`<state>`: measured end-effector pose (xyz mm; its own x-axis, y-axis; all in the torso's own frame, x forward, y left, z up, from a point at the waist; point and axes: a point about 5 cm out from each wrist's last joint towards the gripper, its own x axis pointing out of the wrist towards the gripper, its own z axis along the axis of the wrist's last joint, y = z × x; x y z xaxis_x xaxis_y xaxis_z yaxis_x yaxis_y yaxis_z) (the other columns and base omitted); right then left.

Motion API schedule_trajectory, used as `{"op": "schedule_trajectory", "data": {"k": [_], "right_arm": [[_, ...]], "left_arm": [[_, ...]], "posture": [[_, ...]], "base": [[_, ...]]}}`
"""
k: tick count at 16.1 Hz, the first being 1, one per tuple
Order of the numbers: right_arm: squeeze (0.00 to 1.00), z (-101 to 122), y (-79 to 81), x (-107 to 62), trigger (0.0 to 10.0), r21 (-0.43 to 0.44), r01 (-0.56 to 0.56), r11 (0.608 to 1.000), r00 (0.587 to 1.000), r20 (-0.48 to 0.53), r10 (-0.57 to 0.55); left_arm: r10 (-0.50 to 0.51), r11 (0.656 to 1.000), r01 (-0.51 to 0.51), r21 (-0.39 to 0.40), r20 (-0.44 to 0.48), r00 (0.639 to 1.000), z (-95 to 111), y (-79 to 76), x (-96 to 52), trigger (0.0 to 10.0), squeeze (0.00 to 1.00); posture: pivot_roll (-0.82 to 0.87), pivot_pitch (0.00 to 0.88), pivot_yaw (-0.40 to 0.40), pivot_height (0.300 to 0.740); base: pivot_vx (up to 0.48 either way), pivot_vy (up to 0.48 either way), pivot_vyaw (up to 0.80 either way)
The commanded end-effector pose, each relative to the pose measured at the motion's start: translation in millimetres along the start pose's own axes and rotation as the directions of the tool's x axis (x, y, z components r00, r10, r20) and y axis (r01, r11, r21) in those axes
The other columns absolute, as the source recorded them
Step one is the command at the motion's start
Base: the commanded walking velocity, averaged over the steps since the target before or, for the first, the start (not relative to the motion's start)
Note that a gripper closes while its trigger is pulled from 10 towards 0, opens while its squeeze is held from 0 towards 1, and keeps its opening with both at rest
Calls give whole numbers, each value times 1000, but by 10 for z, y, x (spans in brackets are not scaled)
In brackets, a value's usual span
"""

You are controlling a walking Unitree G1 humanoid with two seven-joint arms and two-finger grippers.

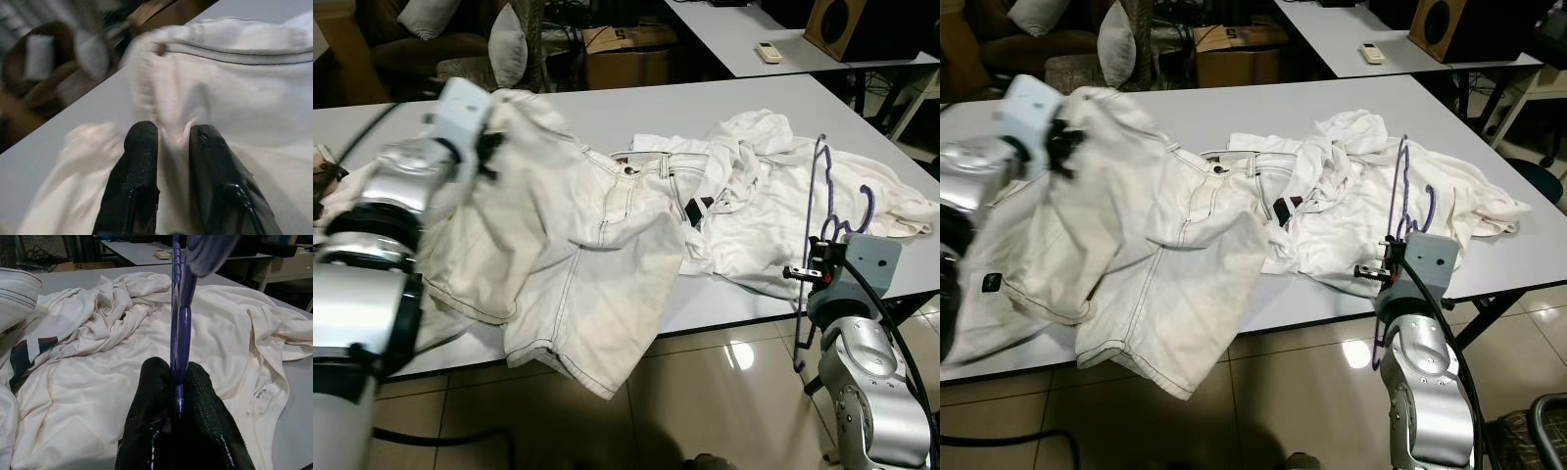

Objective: Hang hanger

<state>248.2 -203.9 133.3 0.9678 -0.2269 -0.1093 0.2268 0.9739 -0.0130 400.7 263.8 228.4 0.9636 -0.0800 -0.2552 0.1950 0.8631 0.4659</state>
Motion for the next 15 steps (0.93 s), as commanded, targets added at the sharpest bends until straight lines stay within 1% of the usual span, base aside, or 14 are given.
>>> {"op": "schedule_trajectory", "data": {"k": [1,2,3,4,6,7,8,9,10,11,12,13,14,15], "right_arm": [[0,16,-17,-24,10000,11,11,1000,1000,13,-12],[0,11,-26,-36,10000,12,17,1000,1000,12,-17],[0,10,-29,-41,10000,12,19,1000,1000,12,-19],[0,7,-34,-49,10000,13,23,1000,1000,11,-23],[0,1,-36,-57,10000,16,28,999,1000,10,-28],[0,-2,-34,-59,10000,17,30,999,1000,9,-30],[0,-5,-33,-63,10000,18,31,999,999,8,-31],[0,-7,-30,-66,10000,19,31,999,999,7,-31],[0,-10,-30,-68,10000,20,31,999,999,6,-31],[0,-13,-30,-70,10000,21,31,999,999,5,-31],[0,-13,-32,-75,10000,20,32,999,999,4,-32],[0,-12,-34,-79,10000,19,33,999,999,4,-33],[0,-13,-43,-96,10000,19,38,999,999,4,-38],[0,-16,-57,-116,10000,18,46,999,999,3,-46]], "left_arm": [[74,997,-72,35,-36,997,8,169,-58,10000,1000],[126,990,-122,71,-50,991,4,277,-103,10000,1000],[146,987,-142,69,-46,988,19,323,-122,10000,1000],[165,985,-163,57,-19,986,83,381,-144,10000,1000],[122,990,-114,-79,96,988,297,335,-113,10000,1000],[49,977,-5,-211,203,978,470,218,-67,10000,1000],[-40,939,139,-315,302,952,630,60,-18,10000,1000],[-108,894,249,-371,361,926,729,-98,26,10000,1000],[-215,840,382,-386,410,886,803,-328,76,10000,1000],[-352,751,534,-387,450,821,841,-648,125,10000,1000],[-461,770,569,-288,365,809,723,-1022,198,10000,1000],[-473,789,557,-260,321,820,657,-1124,222,10000,1000],[-469,813,527,-247,259,844,545,-1271,257,10000,82],[-447,834,490,-252,211,869,458,-1343,278,10000,0]], "posture": [[-214,0,68,740],[-216,0,71,740],[-216,0,73,740],[-215,0,76,740],[-213,0,79,740],[-213,0,79,740],[-210,0,79,740],[-210,0,79,740],[-208,0,78,740],[-208,0,80,740],[-214,0,86,740],[-215,0,87,740],[-228,4,97,740],[-237,8,102,740]], "base": [[0,0,0],[0,0,0],[0,0,0],[0,0,0],[0,0,0],[0,0,0],[0,0,0],[0,0,0],[0,0,0],[0,0,0],[0,0,0],[0,0,0],[0,0,0],[0,0,0]]}}
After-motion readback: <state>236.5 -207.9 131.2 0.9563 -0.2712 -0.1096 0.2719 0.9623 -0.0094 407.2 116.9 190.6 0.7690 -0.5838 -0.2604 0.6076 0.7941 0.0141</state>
